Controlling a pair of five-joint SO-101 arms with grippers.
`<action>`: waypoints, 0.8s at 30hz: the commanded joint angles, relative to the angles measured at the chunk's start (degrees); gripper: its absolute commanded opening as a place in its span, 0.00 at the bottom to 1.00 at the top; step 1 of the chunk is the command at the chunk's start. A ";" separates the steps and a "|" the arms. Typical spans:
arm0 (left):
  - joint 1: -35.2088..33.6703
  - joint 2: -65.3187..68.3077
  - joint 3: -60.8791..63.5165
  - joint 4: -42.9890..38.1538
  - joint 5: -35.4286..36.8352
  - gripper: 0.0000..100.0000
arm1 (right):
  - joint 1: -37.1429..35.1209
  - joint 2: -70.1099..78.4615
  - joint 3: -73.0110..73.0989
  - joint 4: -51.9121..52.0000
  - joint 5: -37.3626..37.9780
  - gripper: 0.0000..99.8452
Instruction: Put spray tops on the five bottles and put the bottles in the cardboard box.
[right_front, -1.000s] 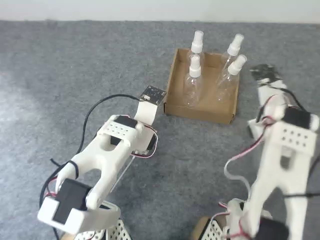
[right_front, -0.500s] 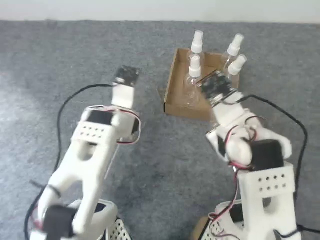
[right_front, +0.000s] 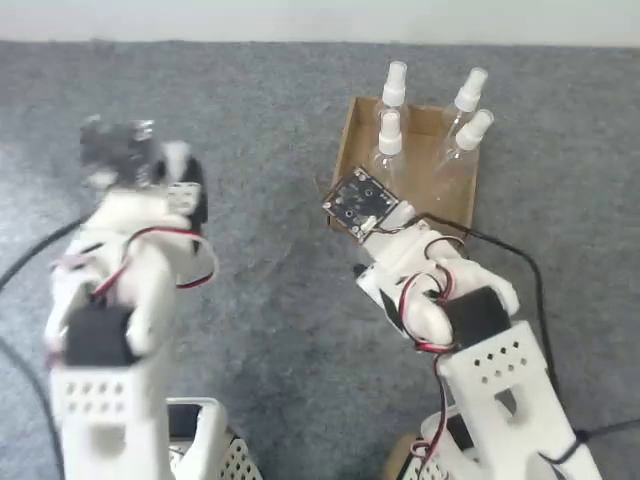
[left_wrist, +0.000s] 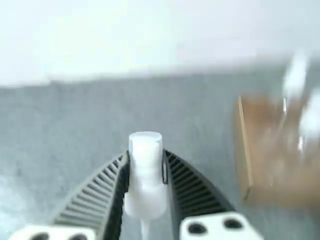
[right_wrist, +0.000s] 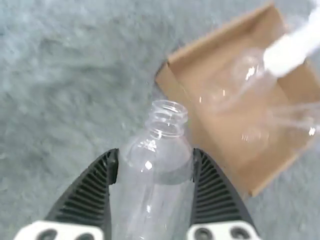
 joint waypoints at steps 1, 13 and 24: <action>-1.67 -5.98 -6.02 1.05 2.29 0.01 | -3.65 -3.65 -0.44 -5.76 -0.35 0.01; -1.58 -9.32 -7.08 -5.36 14.68 0.01 | -20.44 -3.03 23.21 -46.55 -4.57 0.01; 6.77 -10.02 -6.37 -10.46 21.36 0.01 | -22.46 -3.65 32.97 -57.98 -12.84 0.01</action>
